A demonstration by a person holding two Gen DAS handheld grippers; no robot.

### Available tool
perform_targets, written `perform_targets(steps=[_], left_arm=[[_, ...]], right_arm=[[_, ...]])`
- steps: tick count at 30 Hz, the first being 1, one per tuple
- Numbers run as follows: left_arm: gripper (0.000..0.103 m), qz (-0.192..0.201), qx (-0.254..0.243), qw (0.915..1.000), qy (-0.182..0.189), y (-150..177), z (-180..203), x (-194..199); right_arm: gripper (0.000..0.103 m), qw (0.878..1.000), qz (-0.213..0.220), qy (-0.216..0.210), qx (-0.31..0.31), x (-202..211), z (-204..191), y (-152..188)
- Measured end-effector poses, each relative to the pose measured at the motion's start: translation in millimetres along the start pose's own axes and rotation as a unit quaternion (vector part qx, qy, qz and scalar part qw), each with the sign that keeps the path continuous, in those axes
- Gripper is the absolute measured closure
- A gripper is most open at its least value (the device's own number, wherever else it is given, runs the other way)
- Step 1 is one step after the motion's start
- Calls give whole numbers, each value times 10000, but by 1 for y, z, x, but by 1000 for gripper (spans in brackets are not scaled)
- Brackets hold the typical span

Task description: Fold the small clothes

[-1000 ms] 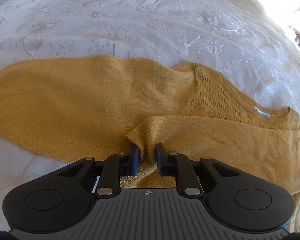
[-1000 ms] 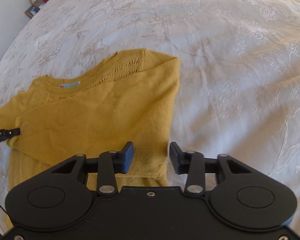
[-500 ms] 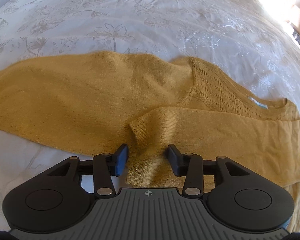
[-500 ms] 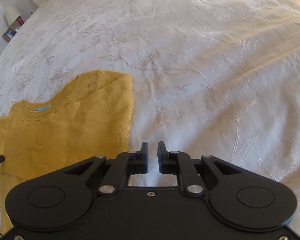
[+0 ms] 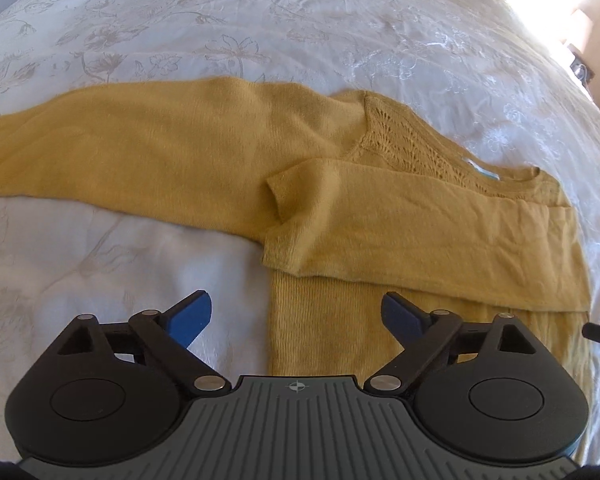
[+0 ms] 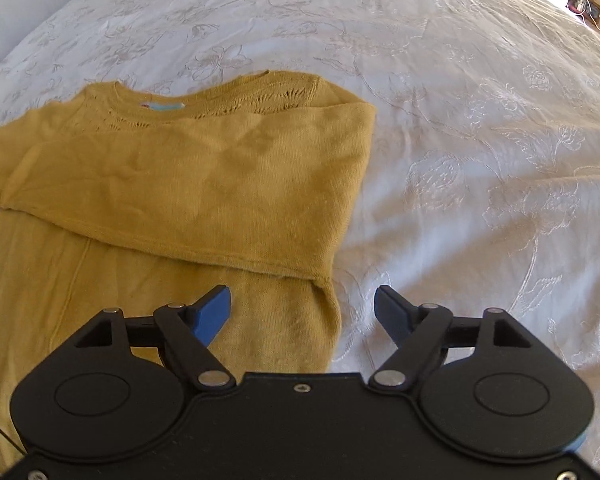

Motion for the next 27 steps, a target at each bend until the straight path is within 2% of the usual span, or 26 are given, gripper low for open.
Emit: perform_targets(steps=[4,7,9,12,17,21,23,27], left_arm=[[10,-123,-11,9999,8,16,4,4],[10,-141,-47,9999,-3,22,7,6],[10,-107,-55,9999,-4,22,9,8],[10,-52,-110,9999,-22,19,11,10],[10,31,-240,9997,-46,7,13,8],[10,90,-385,9992,-88,-11,12,2],[10,157,-379,9991,-99,-22,10,-1],[10,223,-443,9984,-265,-42,6,-13]], right_arm=[[23,9998,-6,108,-193,-15,14,-5],[23,9968,-81,579,-549,-25,42,-8],[21,9953,-106,524,-808,-26,54,-5],[20,9957,-118,717,-569,-22,55,-3],[18,9907,-165,752,-1121,-24,64,5],[15,9877,-205,832,-1305,-29,67,7],[11,9862,-219,843,-1409,-31,71,10],[8,9851,-279,875,-1453,-33,73,11]])
Point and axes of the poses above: each gripper's, at about its wrist camera, not at the fingertips, and x roughly against the way its jaws point, z to its right, y to its underside, the point moved 10 cm from there along -x, roughly the way its jaws point
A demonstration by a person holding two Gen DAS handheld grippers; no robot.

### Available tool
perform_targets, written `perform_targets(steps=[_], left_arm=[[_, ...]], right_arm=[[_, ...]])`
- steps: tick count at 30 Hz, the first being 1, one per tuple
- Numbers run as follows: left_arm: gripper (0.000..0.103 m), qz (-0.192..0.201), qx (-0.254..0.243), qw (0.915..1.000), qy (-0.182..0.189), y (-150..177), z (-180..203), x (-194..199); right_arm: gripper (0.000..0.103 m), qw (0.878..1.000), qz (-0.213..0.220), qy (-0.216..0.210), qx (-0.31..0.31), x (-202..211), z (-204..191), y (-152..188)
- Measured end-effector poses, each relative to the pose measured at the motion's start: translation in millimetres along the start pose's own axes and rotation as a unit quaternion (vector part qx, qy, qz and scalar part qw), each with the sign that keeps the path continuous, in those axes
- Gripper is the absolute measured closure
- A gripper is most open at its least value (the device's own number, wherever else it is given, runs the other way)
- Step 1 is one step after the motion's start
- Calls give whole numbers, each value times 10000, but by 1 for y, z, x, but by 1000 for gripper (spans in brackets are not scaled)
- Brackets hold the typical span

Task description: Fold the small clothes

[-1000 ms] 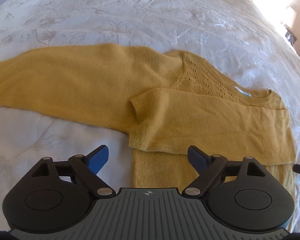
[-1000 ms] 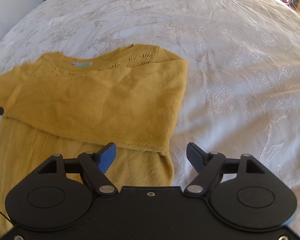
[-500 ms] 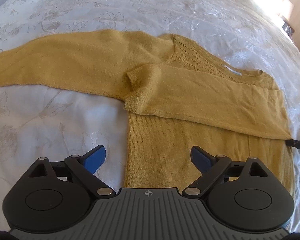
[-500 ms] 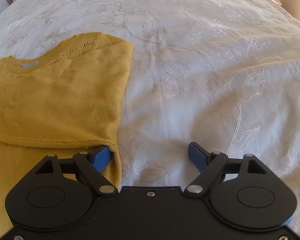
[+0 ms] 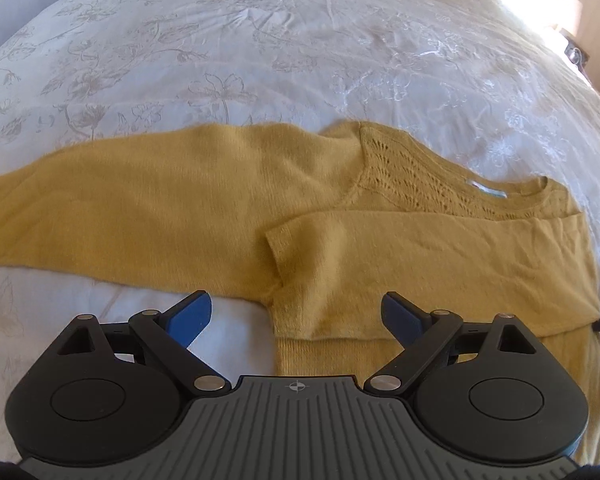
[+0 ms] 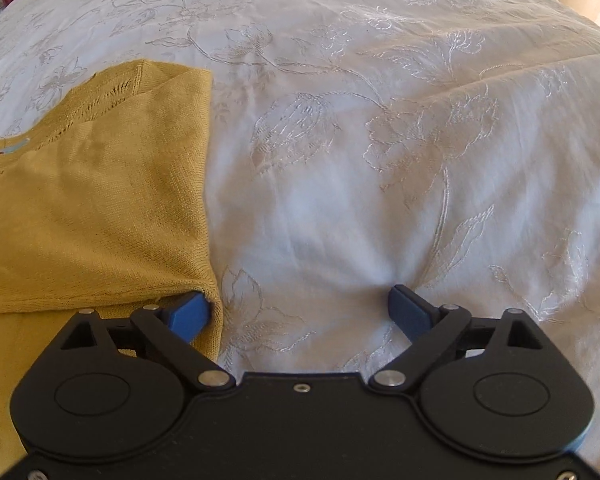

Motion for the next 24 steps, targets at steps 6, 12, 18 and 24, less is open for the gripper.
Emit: perform_targets(steps=[6,12,18,24], left_arm=[[10,-134,-100,9990,-412,-10,-15,-27],[1,-360,-309,9947,-910,-18,-42,-56],[0,-141,-21,9936,-1117,-48,-59,-47],[0,141,129,9977,-648,-36,-36,-5]], right_arm=[[1,9999,-28,13,-134,-7,8,0],[1,10000,3,-10,-98,-6,8,1],[0,9998,45,-156,-126,-2,7,1],[1,9994,105,-297,-150,19,15,8]])
Point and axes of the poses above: each gripper's, at about its wrist camera, not at the fingertips, and x roughly against the way its jaws point, z to its right, y to its underside, the point moved 10 cm from there along -x, roughly the way its jaws point
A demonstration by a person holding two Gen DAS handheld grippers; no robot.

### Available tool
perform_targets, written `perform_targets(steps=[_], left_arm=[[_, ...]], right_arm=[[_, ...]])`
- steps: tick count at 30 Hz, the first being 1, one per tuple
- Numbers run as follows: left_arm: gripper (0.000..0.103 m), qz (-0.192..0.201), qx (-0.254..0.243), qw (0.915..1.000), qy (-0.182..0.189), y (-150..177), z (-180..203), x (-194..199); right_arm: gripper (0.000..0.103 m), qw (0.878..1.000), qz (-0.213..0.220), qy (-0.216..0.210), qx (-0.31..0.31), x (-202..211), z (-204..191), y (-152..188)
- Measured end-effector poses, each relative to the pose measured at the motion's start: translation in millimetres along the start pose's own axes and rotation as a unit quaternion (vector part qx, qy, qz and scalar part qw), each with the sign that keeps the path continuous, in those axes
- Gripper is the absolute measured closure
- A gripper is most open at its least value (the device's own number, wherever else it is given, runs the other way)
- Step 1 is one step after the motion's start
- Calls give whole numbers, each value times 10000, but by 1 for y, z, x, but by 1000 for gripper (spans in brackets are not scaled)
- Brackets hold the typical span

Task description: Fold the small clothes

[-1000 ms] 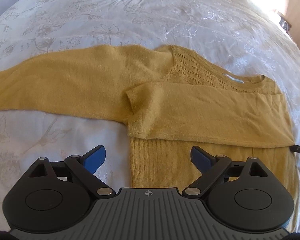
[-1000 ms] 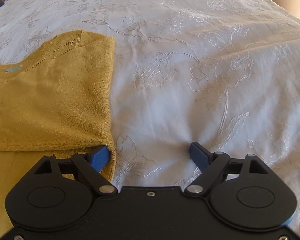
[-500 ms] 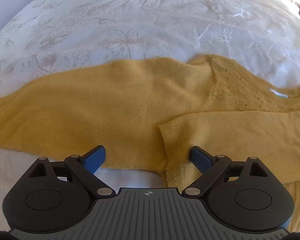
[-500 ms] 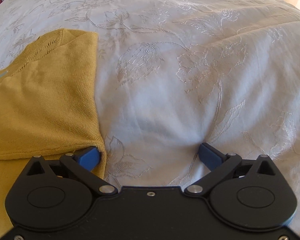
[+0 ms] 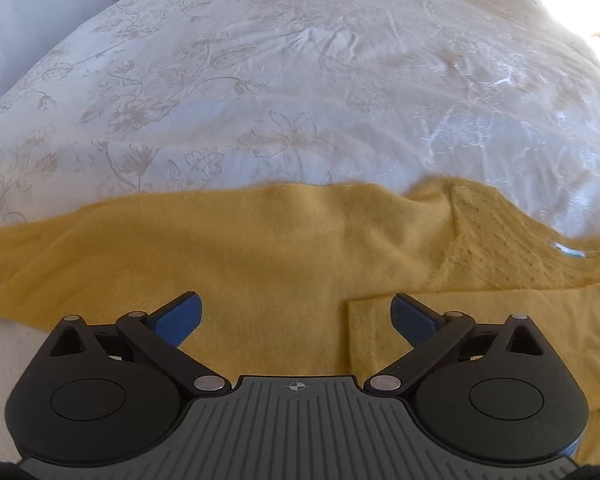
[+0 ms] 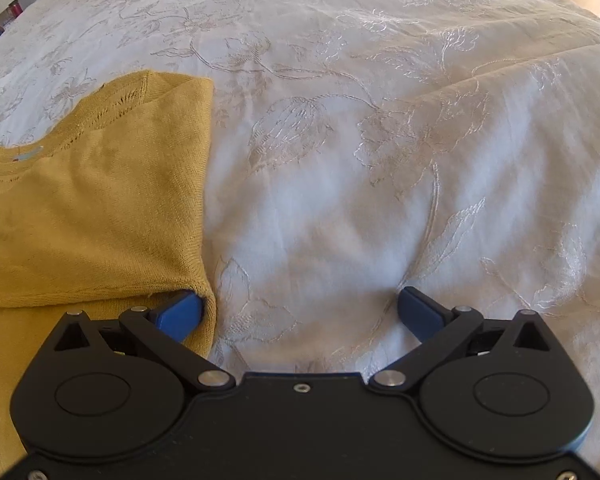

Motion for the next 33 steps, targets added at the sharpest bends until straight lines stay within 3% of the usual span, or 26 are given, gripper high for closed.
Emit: perform_targets(steps=[5,10,14,18,22,25,29,33], left_arm=[[0,-225,-174,9985,471,52,32,24],[0,-589,-284,9946,807,117,51,39],[0,-961,-462,9906,855,170,59,42],[0,-1105,-519,9901,696,205,46,44],[0,-1104,-371,9917,552,217,28,48],[0,-1123,-274,9921,491,222,23,52],[0,-1099,-268,9929,363,234,28,58],[0,-1084,-143,9936,276,243,30,60]], right_arm=[[1,9998,87,159,-74,22,4,12],[1,9972,152,-497,545,48,-35,37],[1,9925,-217,-655,1004,46,-53,76],[1,9914,-646,-352,1080,42,-28,117],[1,9945,-806,-186,649,49,3,132],[1,9947,-678,-245,738,62,4,132],[1,9868,-434,-932,1251,83,-24,142],[1,9735,-706,-917,1974,77,-41,171]])
Point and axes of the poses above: each gripper's, at about its wrist camera, not at the fingertips, and x roughly against the way its jaws point, z to its right, y to its underside, the point moved 10 cm from there along -x, roughly the way its jaws point
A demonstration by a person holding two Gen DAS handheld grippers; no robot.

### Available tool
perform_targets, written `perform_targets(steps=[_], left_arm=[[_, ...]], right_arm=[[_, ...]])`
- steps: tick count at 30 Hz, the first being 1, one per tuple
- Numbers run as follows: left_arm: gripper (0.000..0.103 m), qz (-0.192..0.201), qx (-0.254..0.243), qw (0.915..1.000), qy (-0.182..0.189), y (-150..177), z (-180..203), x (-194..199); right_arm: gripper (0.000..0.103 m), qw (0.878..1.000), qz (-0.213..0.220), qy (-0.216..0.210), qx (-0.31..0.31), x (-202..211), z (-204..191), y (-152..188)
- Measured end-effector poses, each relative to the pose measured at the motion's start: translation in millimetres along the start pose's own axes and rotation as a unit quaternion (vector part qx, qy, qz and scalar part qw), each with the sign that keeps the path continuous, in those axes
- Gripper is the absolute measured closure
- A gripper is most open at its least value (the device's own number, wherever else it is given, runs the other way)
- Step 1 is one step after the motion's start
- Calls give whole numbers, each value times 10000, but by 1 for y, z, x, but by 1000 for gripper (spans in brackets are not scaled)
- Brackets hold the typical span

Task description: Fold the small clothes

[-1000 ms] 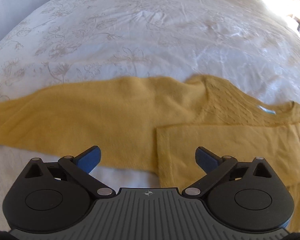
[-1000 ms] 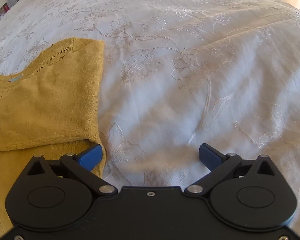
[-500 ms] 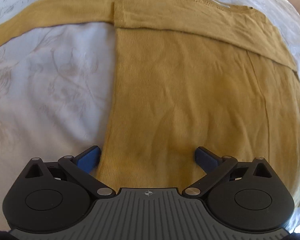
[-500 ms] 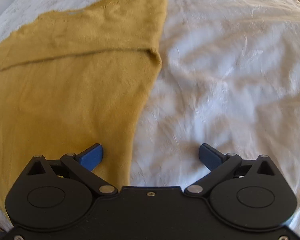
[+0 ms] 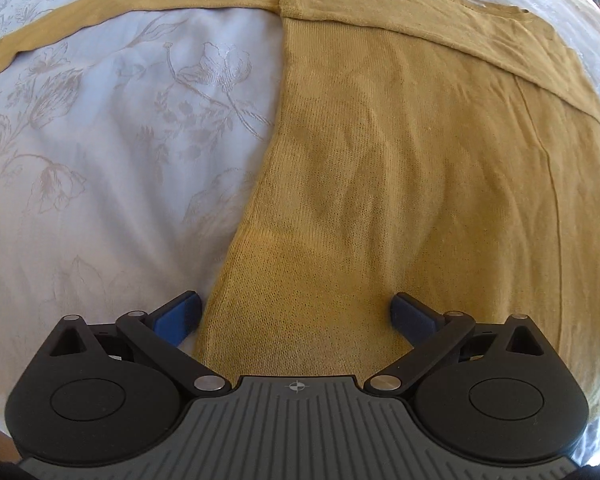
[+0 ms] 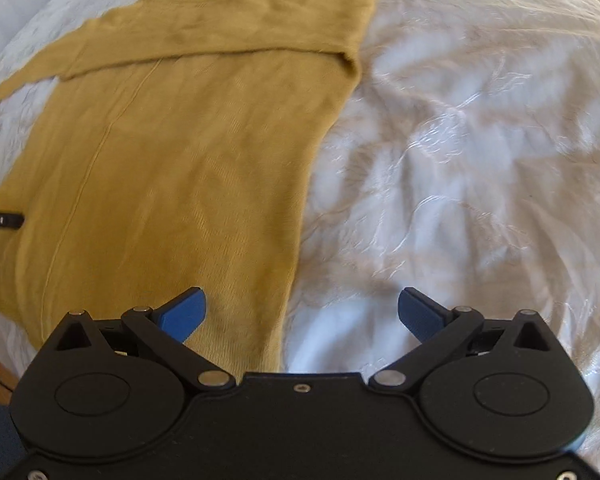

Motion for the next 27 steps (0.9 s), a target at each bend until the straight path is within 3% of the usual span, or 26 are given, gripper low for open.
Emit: perform_targets(steps=[3,9,18,24,25,27], left_arm=[[0,-35,208,9998,17,1,-1,-5],[0,-114,279,9995,-111,-2,0,-14],[0,202,532,9977,-371,4,2,-15],[1,-122,438,9986,-258,-2,7,-12],[2,-96,425,9988,-200,-6,6,-7],[21,164,357,9991,-152,-15,0,6]], right_arm=[[1,9995,-259,121,-109,-9,10,21],[1,9990,-159,87,-407,-1,31,23],[1,9984,363,141,-404,29,26,-16],[1,9981,545,285,-51,31,-11,-56],[1,9979,578,276,-7,32,-23,-62],[1,9979,620,195,13,30,-45,-73]])
Point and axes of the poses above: each gripper's, at about its wrist camera, not at the fingertips, and x roughly against the way its jaws point, z to its right, y to its underside, the point moved 10 cm from there along -x, roughly the way its jaws point
